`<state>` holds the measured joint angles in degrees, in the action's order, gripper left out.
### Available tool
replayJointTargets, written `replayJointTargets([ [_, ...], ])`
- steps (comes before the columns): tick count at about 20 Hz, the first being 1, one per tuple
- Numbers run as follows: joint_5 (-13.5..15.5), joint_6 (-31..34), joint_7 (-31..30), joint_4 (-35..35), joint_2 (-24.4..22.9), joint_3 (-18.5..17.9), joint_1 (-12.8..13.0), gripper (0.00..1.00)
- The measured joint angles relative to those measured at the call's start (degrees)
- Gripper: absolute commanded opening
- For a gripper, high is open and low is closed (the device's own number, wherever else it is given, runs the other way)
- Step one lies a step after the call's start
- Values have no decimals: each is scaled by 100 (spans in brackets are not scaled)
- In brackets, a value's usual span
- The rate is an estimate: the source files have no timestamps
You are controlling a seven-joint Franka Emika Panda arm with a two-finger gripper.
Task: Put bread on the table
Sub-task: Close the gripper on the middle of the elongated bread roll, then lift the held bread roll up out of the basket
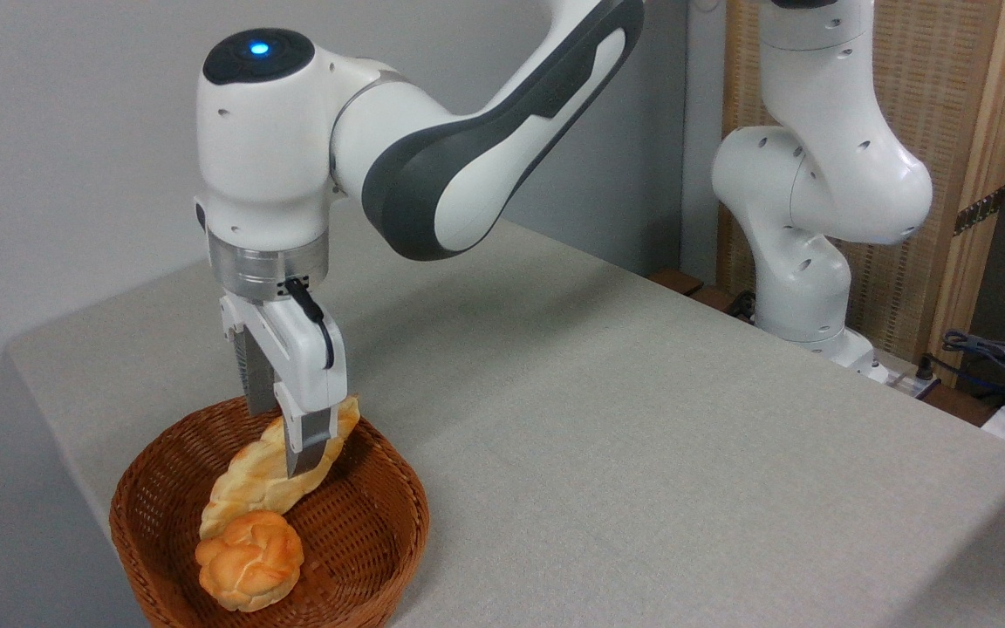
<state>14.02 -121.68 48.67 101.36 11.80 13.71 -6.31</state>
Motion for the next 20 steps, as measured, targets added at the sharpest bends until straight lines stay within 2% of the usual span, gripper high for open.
replayJointTargets([
  [1, -13, 0, 5, 0, 20, 11, 0, 72],
  [2, -58, 0, 17, 0, 34, 18, 3, 42],
  [3, -150, 0, 26, 0, 40, 22, 9, 20],
  [5, -274, 0, 29, 0, 42, 25, 20, 5],
  [6, -297, 0, 44, 0, 43, 25, 22, 2],
  [20, -323, 0, 204, 0, 79, 25, 23, 3],
])
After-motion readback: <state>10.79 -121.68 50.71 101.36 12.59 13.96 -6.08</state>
